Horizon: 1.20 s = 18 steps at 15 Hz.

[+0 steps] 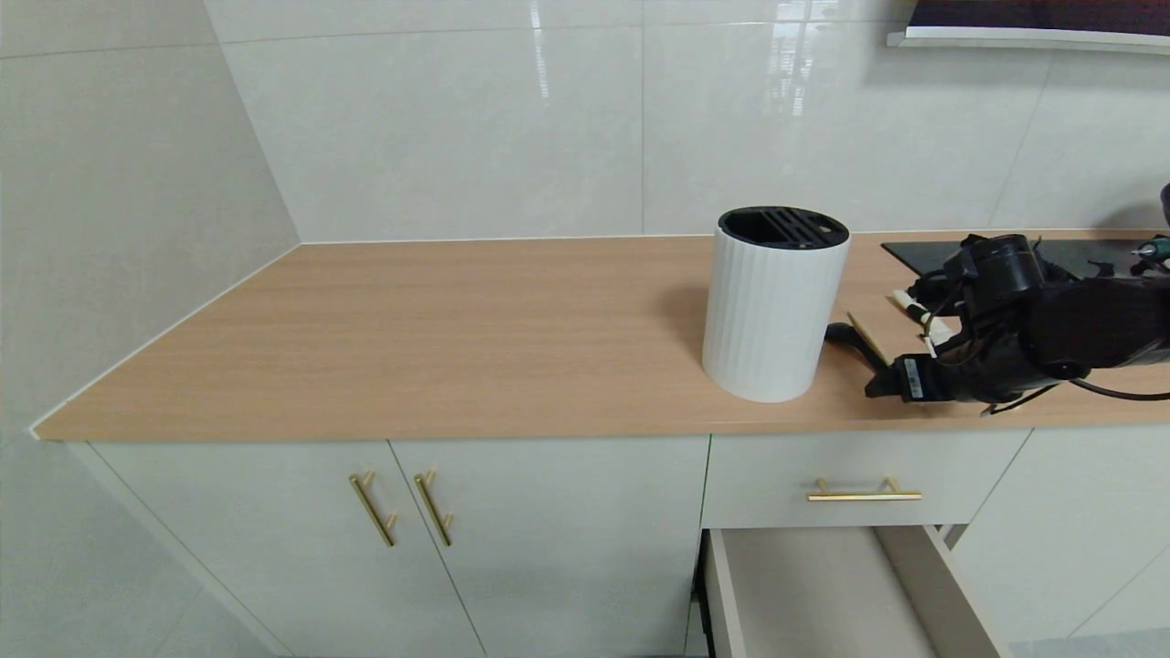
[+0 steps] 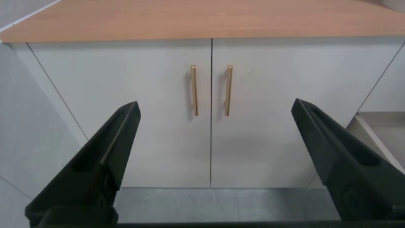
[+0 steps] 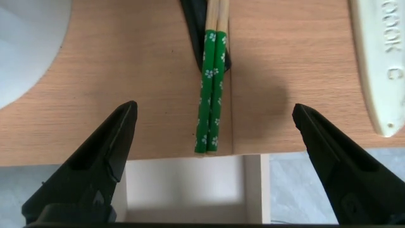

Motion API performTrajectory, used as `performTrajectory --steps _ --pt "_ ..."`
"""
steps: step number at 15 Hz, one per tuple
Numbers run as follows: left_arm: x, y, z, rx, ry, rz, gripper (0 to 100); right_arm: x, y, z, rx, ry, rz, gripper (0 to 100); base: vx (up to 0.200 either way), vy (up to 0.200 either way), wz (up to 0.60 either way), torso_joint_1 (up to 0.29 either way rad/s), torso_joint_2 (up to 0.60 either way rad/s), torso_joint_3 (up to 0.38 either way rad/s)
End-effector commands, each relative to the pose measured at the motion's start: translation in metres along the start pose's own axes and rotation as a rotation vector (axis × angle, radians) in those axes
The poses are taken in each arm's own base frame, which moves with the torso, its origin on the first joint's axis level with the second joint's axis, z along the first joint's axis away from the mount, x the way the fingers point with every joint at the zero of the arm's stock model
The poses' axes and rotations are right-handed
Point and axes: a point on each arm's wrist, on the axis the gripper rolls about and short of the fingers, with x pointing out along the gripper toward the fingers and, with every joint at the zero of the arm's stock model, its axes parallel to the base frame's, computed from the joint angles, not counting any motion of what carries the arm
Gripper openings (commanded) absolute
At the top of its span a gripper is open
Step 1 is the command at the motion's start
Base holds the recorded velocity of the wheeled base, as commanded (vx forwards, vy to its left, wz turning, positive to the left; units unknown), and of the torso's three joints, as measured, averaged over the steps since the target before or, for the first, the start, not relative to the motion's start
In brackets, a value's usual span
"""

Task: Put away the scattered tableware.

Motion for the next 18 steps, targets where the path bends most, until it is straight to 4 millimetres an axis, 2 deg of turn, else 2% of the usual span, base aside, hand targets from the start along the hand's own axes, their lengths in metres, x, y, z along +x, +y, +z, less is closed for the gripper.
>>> performTrajectory --steps 1,2,3,8,13,15,18 --pt "0.000 0.000 0.000 0.000 0.000 0.000 100 0.004 0.001 -0.001 -0.002 0.010 -0.001 100 0.000 0.000 0.00 0.000 0.00 0.000" --pt "0.000 0.000 0.000 0.000 0.000 0.000 100 0.005 0.001 -0.002 -0.002 0.012 -0.001 100 0.000 0.000 0.00 0.000 0.00 0.000" --pt "0.000 0.000 0.000 0.000 0.000 0.000 100 0.005 0.001 -0.002 -0.002 0.012 -0.001 0 0.000 0.000 0.00 0.000 0.00 0.000" --pt "0.000 0.000 0.000 0.000 0.000 0.000 100 0.008 0.002 -0.004 -0.005 0.022 -0.001 0 0.000 0.000 0.00 0.000 0.00 0.000" --pt "0.000 0.000 0.000 0.000 0.000 0.000 100 0.000 0.001 0.000 0.000 0.001 -0.001 0 0.000 0.000 0.00 0.000 0.00 0.000" --pt "0.000 0.000 0.000 0.000 0.000 0.001 100 -0.017 -0.003 0.005 0.010 -0.043 -0.017 0 0.000 0.000 0.00 0.000 0.00 0.000" --pt "0.000 0.000 0.000 0.000 0.000 0.000 100 -0.070 -0.012 0.004 0.046 -0.130 -0.009 0 0.000 0.000 0.00 0.000 0.00 0.000"
